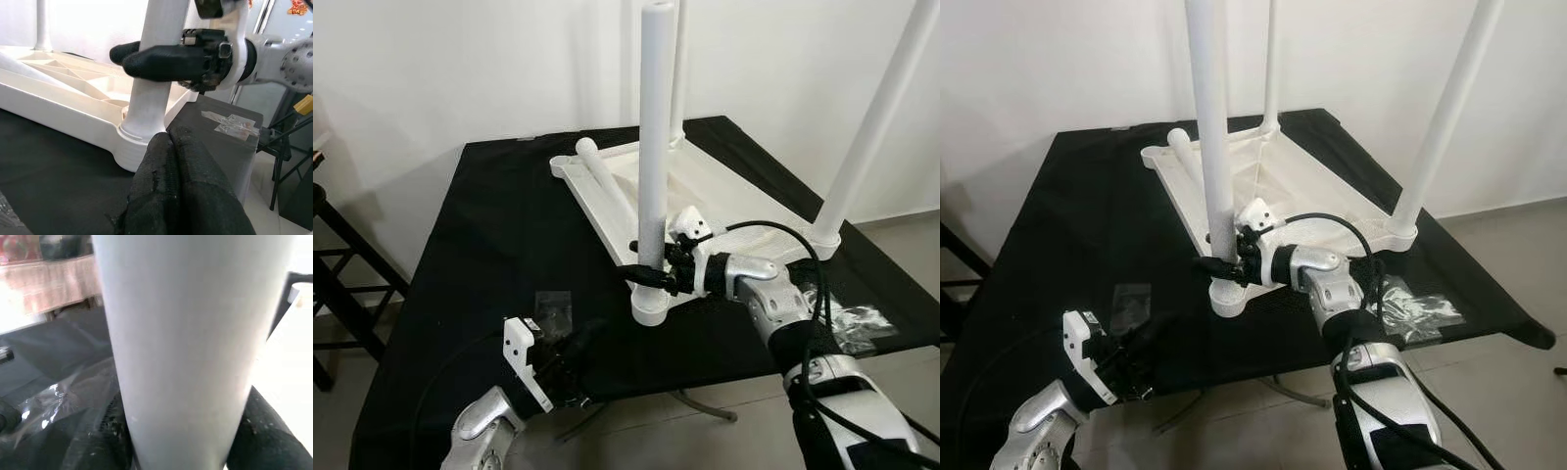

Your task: Building children table

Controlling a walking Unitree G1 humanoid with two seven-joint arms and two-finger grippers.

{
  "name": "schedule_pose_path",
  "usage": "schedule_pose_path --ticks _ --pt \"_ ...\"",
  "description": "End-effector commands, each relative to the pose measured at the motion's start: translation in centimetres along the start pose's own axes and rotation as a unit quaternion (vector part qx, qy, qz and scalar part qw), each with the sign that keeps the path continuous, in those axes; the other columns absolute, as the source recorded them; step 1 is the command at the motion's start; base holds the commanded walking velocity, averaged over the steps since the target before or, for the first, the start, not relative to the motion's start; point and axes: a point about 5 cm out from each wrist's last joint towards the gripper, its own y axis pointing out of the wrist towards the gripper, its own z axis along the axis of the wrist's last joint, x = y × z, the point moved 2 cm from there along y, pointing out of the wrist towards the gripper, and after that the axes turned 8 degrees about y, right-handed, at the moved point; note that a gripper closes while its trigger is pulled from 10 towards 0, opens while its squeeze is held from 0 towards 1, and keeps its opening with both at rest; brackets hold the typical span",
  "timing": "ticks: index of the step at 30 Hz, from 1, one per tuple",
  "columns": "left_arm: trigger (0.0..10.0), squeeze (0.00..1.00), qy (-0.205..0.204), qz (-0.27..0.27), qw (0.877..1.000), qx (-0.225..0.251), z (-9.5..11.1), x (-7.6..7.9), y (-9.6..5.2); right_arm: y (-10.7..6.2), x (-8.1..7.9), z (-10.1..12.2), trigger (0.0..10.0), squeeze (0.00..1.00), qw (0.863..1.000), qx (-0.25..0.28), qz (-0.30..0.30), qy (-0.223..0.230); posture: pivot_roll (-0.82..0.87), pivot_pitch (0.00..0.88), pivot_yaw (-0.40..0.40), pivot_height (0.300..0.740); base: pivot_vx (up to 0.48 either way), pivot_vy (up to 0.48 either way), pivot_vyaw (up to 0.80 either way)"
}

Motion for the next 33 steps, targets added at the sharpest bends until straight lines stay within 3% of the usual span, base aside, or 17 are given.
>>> schedule_pose_path --ticks 1,2,5,6,7,8,12,13,14,18,19,23,26,30,31,32,33 --pt "10.0 0.0 0.004 -0.004 1.0 -0.014 -0.3 -0.2 -0.4 0.6 -0.1 -1.6 0.0 0.0 0.999 -0.025 -0.016 0.021 0.02 0.0 0.029 0.74 0.0 0.0 0.0" --pt "10.0 0.0 0.005 -0.004 1.0 -0.015 -0.3 -0.2 -0.4 1.1 0.0 -2.3 0.0 0.0 0.997 -0.033 -0.06 0.022 0.02 0.0 0.025 0.74 0.0 0.0 0.0" --pt "10.0 0.0 0.009 0.003 1.0 -0.014 -0.2 -0.4 -0.5 1.9 0.6 -4.5 0.0 0.0 0.956 -0.047 -0.288 0.025 0.02 0.0 0.018 0.74 0.0 0.0 0.0" --pt "10.0 0.0 0.009 0.003 1.0 -0.014 -0.2 -0.4 -0.5 1.9 0.6 -4.5 0.0 0.0 0.956 -0.047 -0.288 0.025 0.02 0.0 0.018 0.74 0.0 0.0 0.0" --pt "10.0 0.0 0.008 0.006 1.0 -0.013 -0.2 -0.5 -0.5 2.7 -1.0 -5.0 0.0 0.0 0.959 -0.036 -0.276 0.06 0.01 0.0 0.033 0.74 0.0 0.0 0.0" --pt "10.0 0.0 0.008 0.007 1.0 -0.013 -0.2 -0.6 -0.5 3.0 -1.4 -5.2 0.0 0.0 0.959 -0.032 -0.273 0.07 0.01 0.0 0.033 0.74 0.0 0.0 0.0" --pt "10.0 0.0 0.009 0.008 1.0 -0.014 -0.1 -0.7 -0.3 3.4 -1.5 -4.2 0.0 0.0 0.955 -0.018 -0.288 0.073 0.0 0.0 0.038 0.74 0.0 0.0 0.0" --pt "10.0 0.0 0.008 0.009 1.0 -0.013 -0.1 -0.9 -0.3 3.8 -1.5 -3.5 3.6 0.0 0.953 -0.005 -0.293 0.077 0.0 0.0 0.042 0.74 0.0 0.0 0.0" --pt "10.0 0.0 0.008 0.012 1.0 -0.012 0.0 -1.1 -0.3 4.1 -1.6 -3.3 10.0 0.0 0.955 -0.002 -0.286 0.08 -0.01 0.0 0.043 0.74 0.0 0.0 0.0" --pt "10.0 0.0 0.014 0.025 1.0 -0.012 0.1 -1.4 -0.3 4.3 -1.8 -2.9 10.0 0.0 0.958 0.018 -0.27 0.099 -0.01 0.0 0.041 0.74 0.0 0.0 0.0" --pt "10.0 0.0 0.018 0.036 0.999 -0.014 0.2 -1.7 -0.3 4.3 -2.1 -2.3 10.0 1.0 0.958 0.035 -0.265 0.1 -0.02 0.0 0.043 0.74 0.0 0.0 0.0" --pt "10.0 0.0 0.023 0.078 0.996 -0.027 0.4 -2.8 -0.4 4.2 -3.6 -0.7 10.0 1.0 0.968 0.086 -0.211 0.107 -0.03 0.0 0.045 0.74 0.0 0.0 0.0" --pt "10.0 0.0 0.033 0.133 0.989 -0.052 0.6 -4.3 -0.9 3.2 -5.3 -0.9 10.0 1.0 0.981 0.093 -0.153 0.079 -0.03 0.0 0.047 0.74 0.0 0.0 0.0" --pt "10.0 0.0 0.049 0.17 0.982 -0.067 0.8 -5.3 -1.4 2.4 -5.9 -1.7 10.0 0.93 0.984 0.086 -0.139 0.069 -0.03 0.0 0.047 0.74 0.0 0.0 0.0" --pt "10.0 0.0 0.052 0.178 0.98 -0.07 0.9 -5.5 -1.5 2.3 -6.0 -1.9 10.0 0.78 0.985 0.084 -0.137 0.067 -0.03 0.0 0.047 0.74 0.0 0.0 0.0" --pt "10.0 0.0 0.047 0.195 0.977 -0.076 1.0 -5.9 -1.8 1.7 -6.2 -2.5 10.0 0.78 0.985 0.078 -0.138 0.065 -0.03 0.0 0.051 0.74 0.0 0.0 0.0" --pt "10.0 0.0 0.047 0.216 0.972 -0.083 1.1 -6.3 -2.2 0.8 -6.5 -3.3 10.0 0.29 0.985 0.074 -0.138 0.072 -0.03 0.0 0.055 0.74 0.0 0.0 0.0"
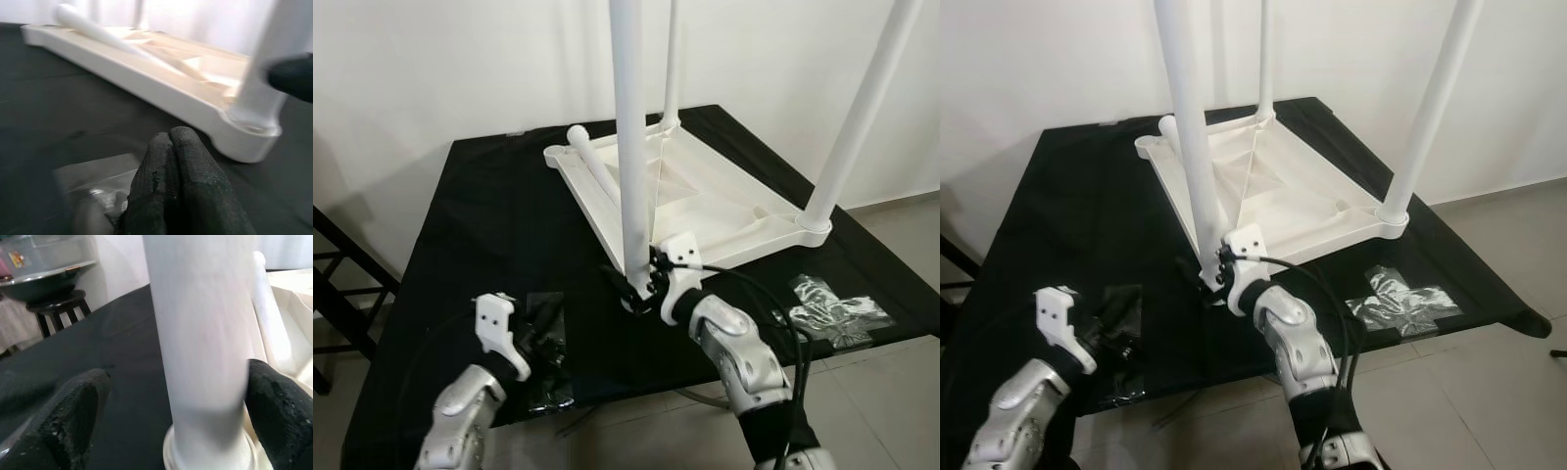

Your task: Building children table

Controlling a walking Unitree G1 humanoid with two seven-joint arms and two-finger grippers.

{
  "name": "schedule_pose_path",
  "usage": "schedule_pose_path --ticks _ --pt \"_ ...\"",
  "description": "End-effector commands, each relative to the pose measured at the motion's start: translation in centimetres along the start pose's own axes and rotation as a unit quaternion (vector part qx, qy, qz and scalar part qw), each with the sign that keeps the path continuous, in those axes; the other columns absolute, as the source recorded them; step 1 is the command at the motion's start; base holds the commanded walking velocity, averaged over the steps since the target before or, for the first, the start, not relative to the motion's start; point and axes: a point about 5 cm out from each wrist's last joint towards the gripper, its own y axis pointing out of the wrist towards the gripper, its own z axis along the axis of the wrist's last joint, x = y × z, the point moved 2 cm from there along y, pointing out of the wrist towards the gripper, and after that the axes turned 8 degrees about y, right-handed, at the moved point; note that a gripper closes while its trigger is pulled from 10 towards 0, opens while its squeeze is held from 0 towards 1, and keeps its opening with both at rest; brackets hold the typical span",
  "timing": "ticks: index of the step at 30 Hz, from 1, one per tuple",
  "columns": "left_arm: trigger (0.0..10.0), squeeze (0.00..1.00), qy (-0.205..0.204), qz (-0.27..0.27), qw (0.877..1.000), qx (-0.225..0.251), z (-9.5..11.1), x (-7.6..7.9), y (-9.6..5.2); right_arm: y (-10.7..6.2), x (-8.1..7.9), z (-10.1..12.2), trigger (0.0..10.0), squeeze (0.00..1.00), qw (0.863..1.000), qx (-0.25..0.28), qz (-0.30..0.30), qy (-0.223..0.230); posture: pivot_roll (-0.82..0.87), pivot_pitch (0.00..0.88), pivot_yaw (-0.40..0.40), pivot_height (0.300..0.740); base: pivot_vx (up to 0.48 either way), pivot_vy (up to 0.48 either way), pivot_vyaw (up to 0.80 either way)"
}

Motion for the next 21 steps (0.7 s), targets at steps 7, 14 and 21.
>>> schedule_pose_path --ticks 7,14,21 --pt "10.0 0.0 -0.005 0.102 0.993 -0.053 -0.9 -1.6 -2.5 -4.3 -1.1 -2.7 10.0 0.0 1.0 -0.007 -0.003 0.007 -0.05 0.0 0.074 0.74 0.0 0.0 0.0" --pt "10.0 0.0 -0.01 0.095 0.993 -0.071 -2.0 0.2 -3.6 -4.8 -0.5 -2.3 10.0 0.0 0.999 0.012 -0.049 0.006 -0.06 0.0 0.083 0.74 0.146 0.0 0.0" --pt "10.0 0.0 -0.017 0.098 0.992 -0.081 -2.2 1.9 -3.8 -4.9 -0.2 -1.2 10.0 0.0 0.994 0.038 -0.081 -0.06 -0.05 0.0 0.063 0.74 0.336 -0.334 0.0"
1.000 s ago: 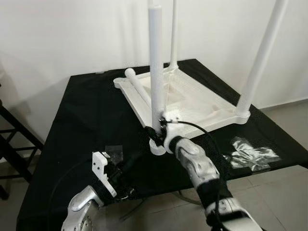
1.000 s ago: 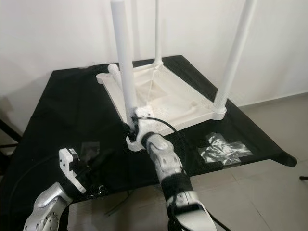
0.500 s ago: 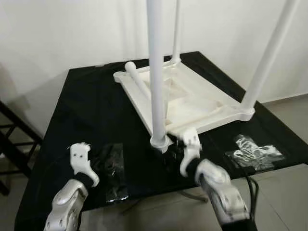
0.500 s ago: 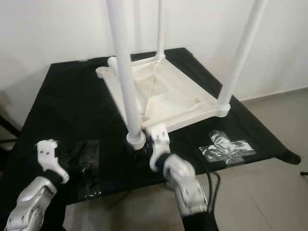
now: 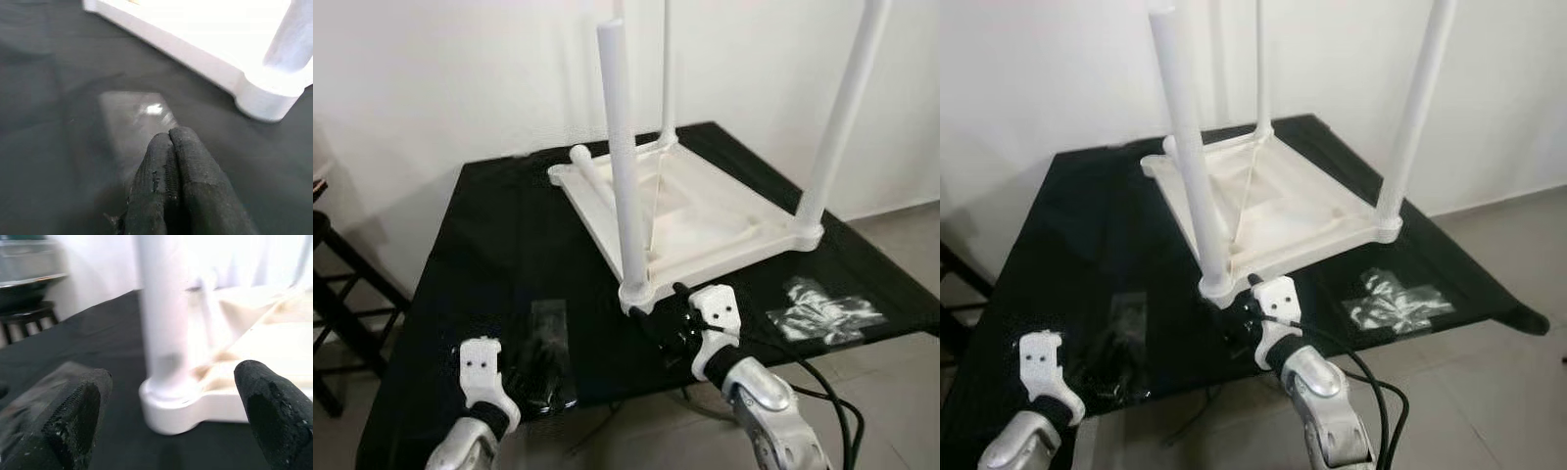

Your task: Building children table

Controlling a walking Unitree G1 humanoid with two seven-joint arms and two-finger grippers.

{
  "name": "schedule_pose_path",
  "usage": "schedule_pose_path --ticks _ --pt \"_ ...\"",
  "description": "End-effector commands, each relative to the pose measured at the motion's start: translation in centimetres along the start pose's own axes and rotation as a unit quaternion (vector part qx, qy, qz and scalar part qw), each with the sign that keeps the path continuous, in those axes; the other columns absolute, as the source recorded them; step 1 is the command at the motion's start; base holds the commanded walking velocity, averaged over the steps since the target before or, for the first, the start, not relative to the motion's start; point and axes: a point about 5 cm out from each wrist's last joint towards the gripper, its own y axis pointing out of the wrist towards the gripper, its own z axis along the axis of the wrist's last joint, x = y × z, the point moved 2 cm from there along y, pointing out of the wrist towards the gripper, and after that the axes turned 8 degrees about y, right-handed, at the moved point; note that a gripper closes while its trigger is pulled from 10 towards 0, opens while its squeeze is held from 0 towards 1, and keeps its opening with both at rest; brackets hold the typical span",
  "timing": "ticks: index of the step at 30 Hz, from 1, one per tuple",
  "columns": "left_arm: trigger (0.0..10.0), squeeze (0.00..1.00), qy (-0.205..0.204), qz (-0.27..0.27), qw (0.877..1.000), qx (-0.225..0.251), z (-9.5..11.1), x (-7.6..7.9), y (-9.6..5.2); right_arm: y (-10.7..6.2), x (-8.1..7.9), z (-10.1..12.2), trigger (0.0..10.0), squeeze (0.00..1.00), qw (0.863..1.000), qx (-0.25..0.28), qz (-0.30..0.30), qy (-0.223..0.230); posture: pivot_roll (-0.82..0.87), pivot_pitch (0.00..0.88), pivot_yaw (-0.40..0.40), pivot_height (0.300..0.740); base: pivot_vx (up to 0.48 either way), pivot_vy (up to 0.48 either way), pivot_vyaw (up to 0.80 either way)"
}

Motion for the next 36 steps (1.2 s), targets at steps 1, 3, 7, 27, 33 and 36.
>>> schedule_pose_path --ticks 1,3,7,27,33,36 --pt "10.0 0.0 0.014 -0.004 1.0 -0.001 0.4 0.7 0.6 0.5 0.1 1.0 10.0 0.0 1.0 0.018 -0.002 -0.026 -0.04 0.0 0.058 0.74 0.0 -0.431 0.0" --pt "10.0 0.0 0.014 -0.003 1.0 -0.003 0.5 0.7 0.8 0.7 0.3 1.3 10.0 0.0 0.999 0.02 -0.002 -0.026 -0.05 0.0 0.057 0.74 0.0 -0.441 0.0" --pt "10.0 0.0 0.013 -0.003 1.0 -0.002 0.7 0.8 1.1 1.1 0.3 1.5 10.0 0.0 0.999 0.024 0.004 -0.037 -0.04 0.0 0.051 0.74 0.0 -0.45 0.0" --pt "10.0 0.0 0.016 0.099 0.995 -0.029 0.6 -0.6 1.3 2.0 -0.8 -0.1 10.0 0.0 0.998 -0.005 0.064 -0.001 -0.05 0.0 0.033 0.74 0.0 -0.455 0.0" --pt "10.0 0.0 -0.012 0.187 0.98 -0.066 -0.6 -3.0 0.3 2.0 -1.0 -0.3 10.0 0.0 0.997 -0.007 0.074 0.005 -0.06 0.0 0.043 0.74 0.0 -0.469 0.0" --pt "10.0 0.0 -0.03 0.163 0.985 -0.052 -0.1 -2.3 0.7 2.1 -0.9 -0.3 10.0 0.0 0.997 -0.007 0.074 0.009 -0.06 0.0 0.043 0.74 0.0 -0.469 0.0"
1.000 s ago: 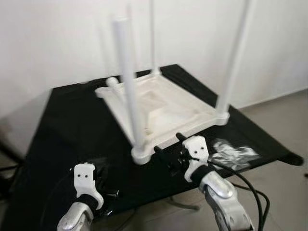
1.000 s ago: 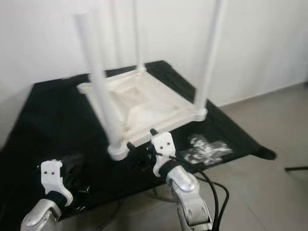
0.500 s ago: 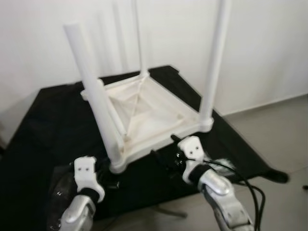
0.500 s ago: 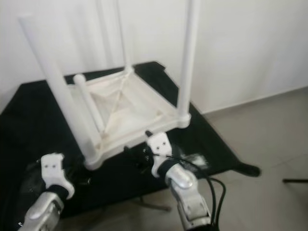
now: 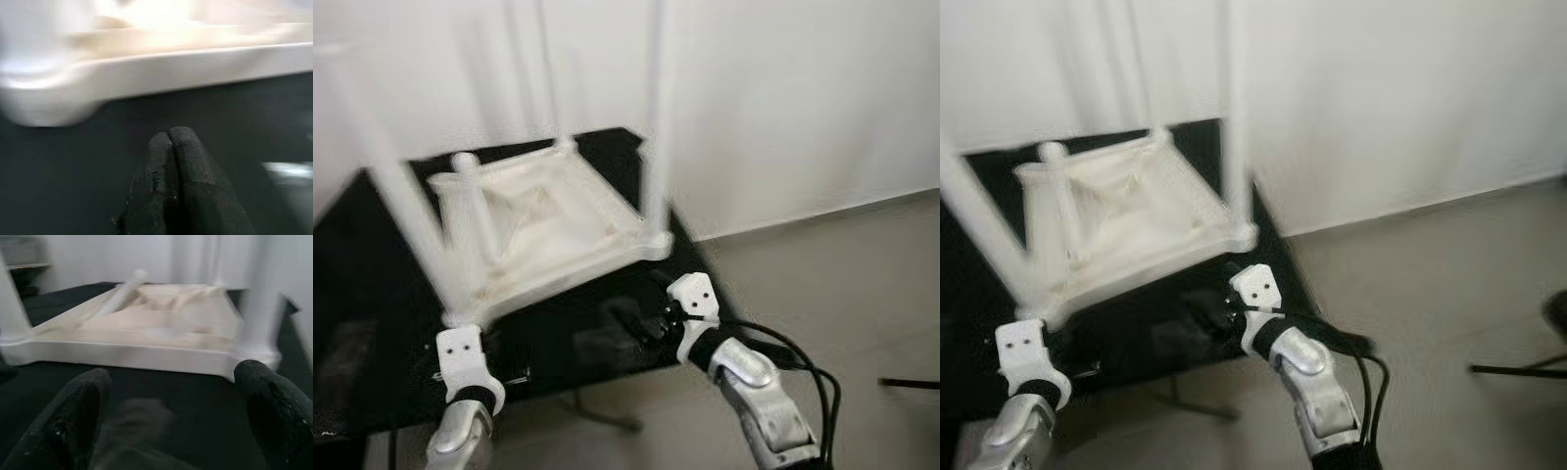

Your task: Building children table

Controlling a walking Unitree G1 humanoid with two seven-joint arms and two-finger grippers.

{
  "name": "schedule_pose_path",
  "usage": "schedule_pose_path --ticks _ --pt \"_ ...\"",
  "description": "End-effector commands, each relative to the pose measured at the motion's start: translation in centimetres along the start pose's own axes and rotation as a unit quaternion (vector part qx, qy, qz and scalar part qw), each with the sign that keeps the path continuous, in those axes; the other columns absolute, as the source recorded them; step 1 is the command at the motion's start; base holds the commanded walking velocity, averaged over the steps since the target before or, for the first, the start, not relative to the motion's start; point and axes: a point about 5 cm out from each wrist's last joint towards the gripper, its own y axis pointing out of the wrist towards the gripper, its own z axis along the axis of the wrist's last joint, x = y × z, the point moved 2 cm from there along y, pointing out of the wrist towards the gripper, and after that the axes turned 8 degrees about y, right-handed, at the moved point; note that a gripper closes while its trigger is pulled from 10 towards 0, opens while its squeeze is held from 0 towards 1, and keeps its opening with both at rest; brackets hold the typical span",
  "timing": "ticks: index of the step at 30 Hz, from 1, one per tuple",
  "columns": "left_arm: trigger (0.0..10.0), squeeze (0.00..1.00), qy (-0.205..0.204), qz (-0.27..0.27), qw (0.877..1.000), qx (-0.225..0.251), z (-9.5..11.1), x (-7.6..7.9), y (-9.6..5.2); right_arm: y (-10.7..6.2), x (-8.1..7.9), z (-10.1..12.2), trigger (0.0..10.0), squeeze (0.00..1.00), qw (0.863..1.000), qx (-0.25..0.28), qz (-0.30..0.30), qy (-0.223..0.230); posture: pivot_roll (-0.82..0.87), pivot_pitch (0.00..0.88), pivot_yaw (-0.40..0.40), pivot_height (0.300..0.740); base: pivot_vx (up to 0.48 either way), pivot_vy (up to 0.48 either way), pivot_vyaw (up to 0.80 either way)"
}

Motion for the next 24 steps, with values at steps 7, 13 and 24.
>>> schedule_pose_path --ticks 7,13,24 --pt "10.0 0.0 0.043 -0.119 0.991 0.053 2.3 4.7 0.2 0.6 -0.1 -0.1 10.0 0.0 1.0 0.001 0.006 0.019 -0.07 0.0 0.029 0.74 0.0 -0.467 0.0" --pt "10.0 0.0 0.067 -0.164 0.983 0.055 2.3 6.4 1.1 0.7 0.7 -0.1 10.0 0.0 0.999 0.004 -0.016 0.027 -0.08 0.0 0.042 0.74 0.0 -0.465 0.0" --pt "10.0 0.0 0.054 -0.162 0.984 0.058 2.8 6.1 1.5 1.1 2.5 0.9 10.0 0.0 0.994 0.012 -0.106 -0.03 -0.08 0.0 0.04 0.74 0.0 -0.453 0.0"
